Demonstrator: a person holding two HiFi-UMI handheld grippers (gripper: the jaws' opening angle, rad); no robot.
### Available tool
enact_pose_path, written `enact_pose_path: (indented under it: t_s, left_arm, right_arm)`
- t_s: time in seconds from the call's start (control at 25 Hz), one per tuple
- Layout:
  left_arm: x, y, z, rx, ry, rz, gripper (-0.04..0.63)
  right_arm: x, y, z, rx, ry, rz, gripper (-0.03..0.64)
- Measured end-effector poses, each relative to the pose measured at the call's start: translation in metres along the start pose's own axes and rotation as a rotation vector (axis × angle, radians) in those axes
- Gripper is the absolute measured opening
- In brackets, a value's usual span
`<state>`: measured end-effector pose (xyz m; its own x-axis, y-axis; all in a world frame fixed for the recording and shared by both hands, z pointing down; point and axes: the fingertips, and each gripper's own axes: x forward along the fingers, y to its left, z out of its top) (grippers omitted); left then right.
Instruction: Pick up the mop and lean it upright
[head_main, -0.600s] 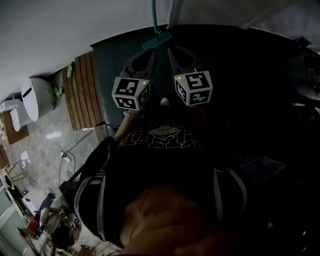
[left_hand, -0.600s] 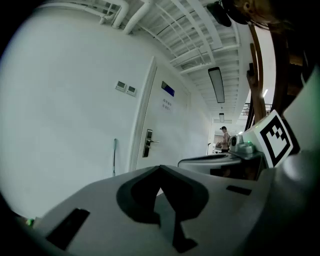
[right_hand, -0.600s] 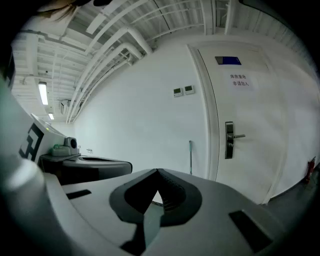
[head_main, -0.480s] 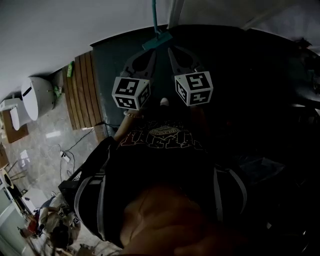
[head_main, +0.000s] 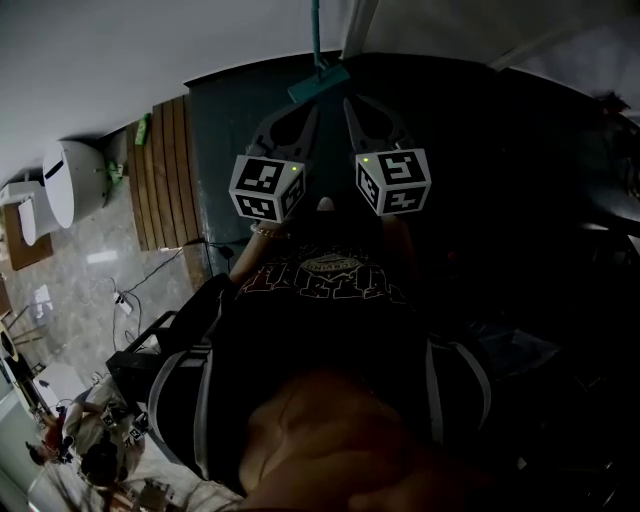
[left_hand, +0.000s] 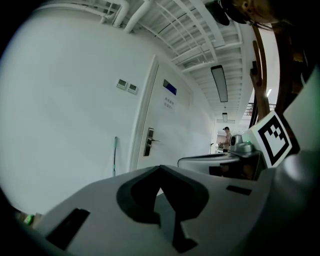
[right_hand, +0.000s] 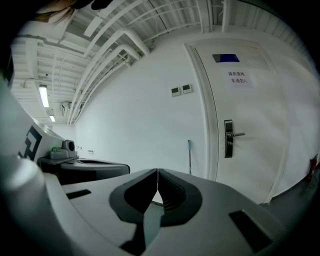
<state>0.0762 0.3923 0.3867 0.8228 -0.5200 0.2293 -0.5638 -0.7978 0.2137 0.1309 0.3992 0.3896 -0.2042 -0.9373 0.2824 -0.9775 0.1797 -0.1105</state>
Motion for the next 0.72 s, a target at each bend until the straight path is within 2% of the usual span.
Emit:
enact_pose_path:
  t_s: [0.28,0.56,0.72]
  left_arm:
    - [0.005,0.011,-0.002,-0.013,0.008,0.018,0.038]
    - [0.031,0.053,0.014,-0.01,-0.005,0.008,0.038]
    - [0.052,0.072,0.023,0.008,-0.005,-0.025,0.038]
  right_arm:
    - [0.011,-0.005,0.002,0.021,0.0,0.012,0.02]
    - [0.055,-0.013,0.014,0.023,0.0,-0.007,0.02]
    - [0.08,-0.019,0.022,0.015,-0.005,-0.018,0.02]
